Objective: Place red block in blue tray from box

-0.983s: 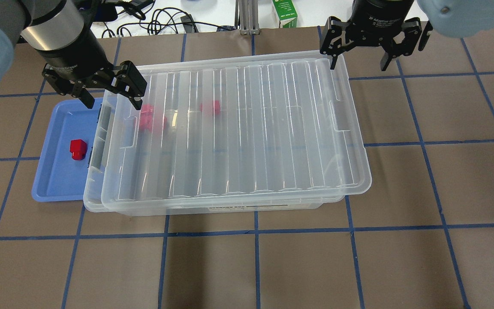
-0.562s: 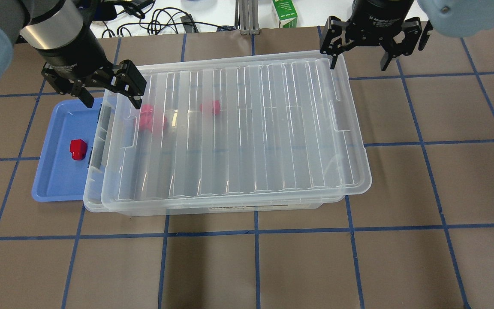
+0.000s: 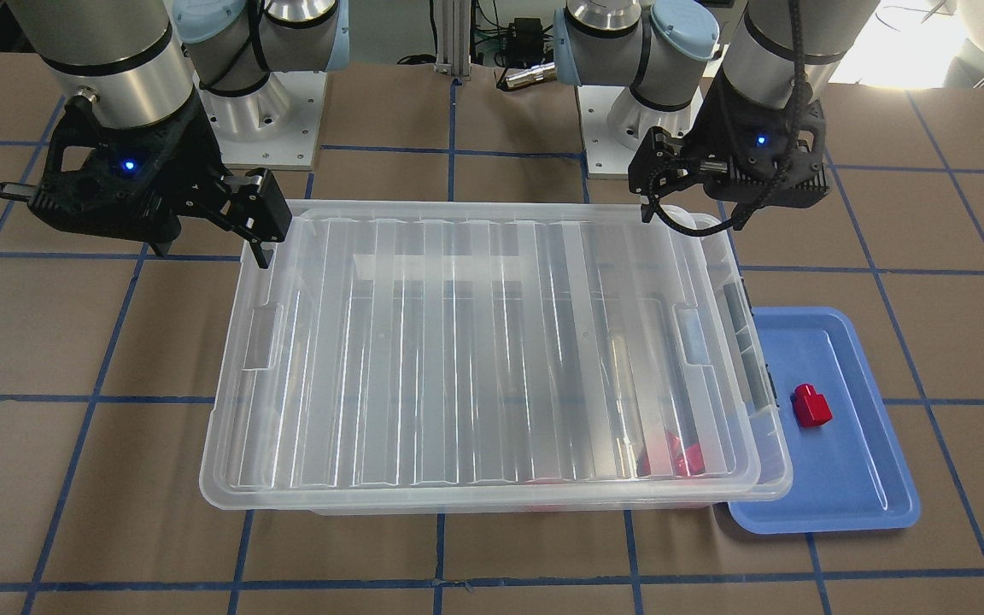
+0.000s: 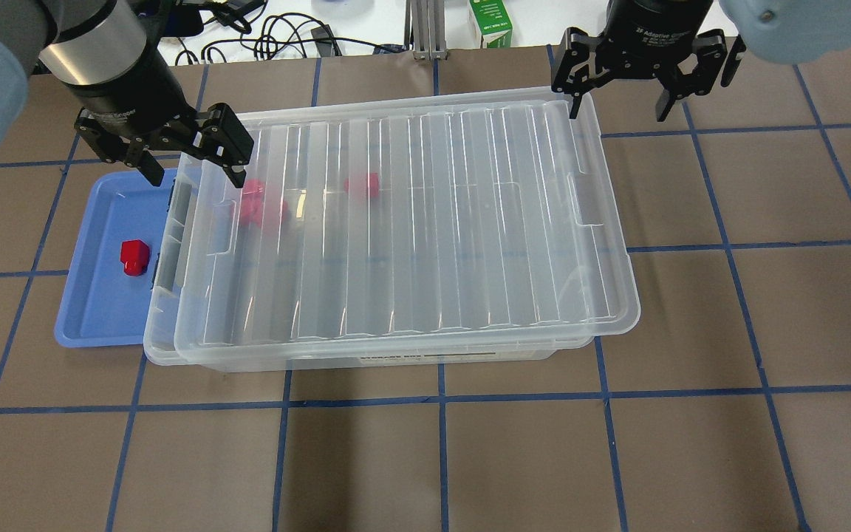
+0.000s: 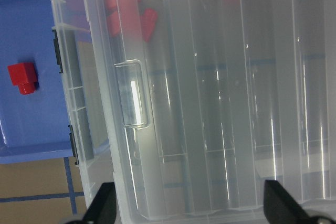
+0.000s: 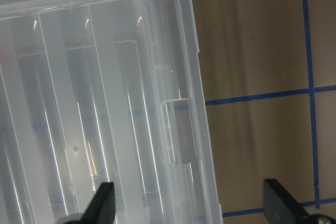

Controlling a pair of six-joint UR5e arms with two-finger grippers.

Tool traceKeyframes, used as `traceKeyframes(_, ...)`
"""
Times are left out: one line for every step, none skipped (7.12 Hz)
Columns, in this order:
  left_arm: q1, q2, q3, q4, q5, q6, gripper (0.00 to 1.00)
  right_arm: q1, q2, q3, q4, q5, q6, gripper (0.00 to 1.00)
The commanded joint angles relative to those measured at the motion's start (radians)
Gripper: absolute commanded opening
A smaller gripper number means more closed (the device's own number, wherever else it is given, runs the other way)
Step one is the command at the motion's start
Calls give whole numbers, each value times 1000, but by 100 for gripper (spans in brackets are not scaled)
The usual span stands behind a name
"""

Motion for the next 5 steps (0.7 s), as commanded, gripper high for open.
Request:
traceKeyframes(0, -3, 4, -1, -2, -1, 100, 0, 0, 0, 0, 0, 0, 100)
traceKeyframes(0, -3, 4, -1, -5, -1, 100, 0, -1, 0, 0, 0, 0, 100)
traceKeyframes(0, -1, 4, -1, -2, -1, 100, -2, 0, 0, 0, 0, 0, 100)
traceKeyframes(0, 3, 2, -1, -2, -1, 100, -2, 0, -1, 0, 0, 0, 100)
traceKeyframes(0, 2, 2, -1, -3, -1, 100, -3, -1, 0, 2, 0, 0, 100)
